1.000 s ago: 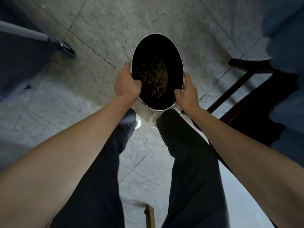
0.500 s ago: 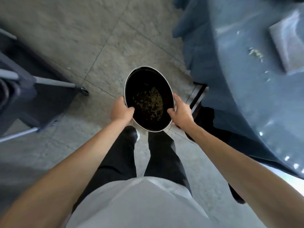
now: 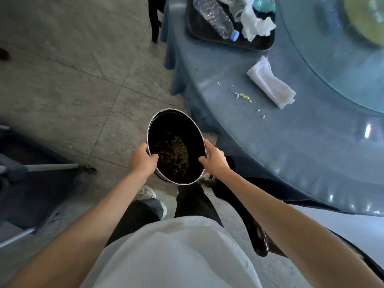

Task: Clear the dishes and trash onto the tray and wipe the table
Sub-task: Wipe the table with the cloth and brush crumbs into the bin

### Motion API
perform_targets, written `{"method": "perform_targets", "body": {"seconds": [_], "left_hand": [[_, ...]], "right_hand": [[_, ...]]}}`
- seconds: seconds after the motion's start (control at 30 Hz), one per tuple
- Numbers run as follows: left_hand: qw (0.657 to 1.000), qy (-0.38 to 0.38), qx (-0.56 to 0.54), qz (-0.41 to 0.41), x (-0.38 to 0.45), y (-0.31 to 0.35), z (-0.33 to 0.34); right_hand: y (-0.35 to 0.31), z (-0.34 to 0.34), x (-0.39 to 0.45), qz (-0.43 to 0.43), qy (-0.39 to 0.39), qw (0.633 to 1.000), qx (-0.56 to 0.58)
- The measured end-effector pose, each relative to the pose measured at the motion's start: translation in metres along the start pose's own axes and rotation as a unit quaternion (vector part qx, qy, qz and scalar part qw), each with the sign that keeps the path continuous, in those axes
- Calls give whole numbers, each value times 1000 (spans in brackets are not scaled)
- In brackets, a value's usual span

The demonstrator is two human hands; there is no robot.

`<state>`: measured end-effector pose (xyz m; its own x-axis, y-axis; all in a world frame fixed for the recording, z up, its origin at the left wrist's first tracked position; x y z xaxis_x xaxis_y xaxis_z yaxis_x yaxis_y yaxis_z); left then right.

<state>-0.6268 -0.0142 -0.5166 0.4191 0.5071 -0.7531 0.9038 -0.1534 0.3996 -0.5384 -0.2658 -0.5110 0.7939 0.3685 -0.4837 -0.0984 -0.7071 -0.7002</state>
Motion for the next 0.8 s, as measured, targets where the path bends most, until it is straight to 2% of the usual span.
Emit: {"method": "perform_targets", "body": {"seconds": [0.17, 0.23, 0.33, 0.4, 0.5, 0.57, 0.7, 0.8], "left_hand": [[999, 31, -7, -28, -6, 31, 17], [998, 32, -13, -44, 0, 34, 24], [996, 49, -35, -60, 0, 43, 31], [995, 56, -44, -68, 0, 51, 38], [993, 68, -53, -85, 4, 58, 43], [992, 72, -50, -94, 8, 62, 46], [990, 67, -65, -102, 14, 68, 48], [990, 59, -70, -102, 17, 73, 51]], "right_hand": [[1, -33, 33, -14, -97, 992, -81], [-8, -66, 54, -44, -82, 990, -106], [-20, -144, 92, -115, 52, 991, -39], [-19, -210, 112, -146, 163, 976, -17], [-3, -296, 137, -160, 291, 935, -123], [15, -320, 155, -153, 281, 926, -199], [44, -306, 174, -190, 164, 934, -253], [46, -299, 175, -218, 164, 924, -268]]}}
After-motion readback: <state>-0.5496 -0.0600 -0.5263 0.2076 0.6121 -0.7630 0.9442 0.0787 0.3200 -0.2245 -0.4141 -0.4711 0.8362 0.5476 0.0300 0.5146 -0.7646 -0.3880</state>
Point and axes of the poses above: each hand's wrist, its own x-axis towards the middle knuckle, its own z-axis out of the palm, y = z × x, the point moved 9 cm from there along x, towards the middle knuckle, and after that the axes turned 12 degrees about -z, right-handed, at the moved point
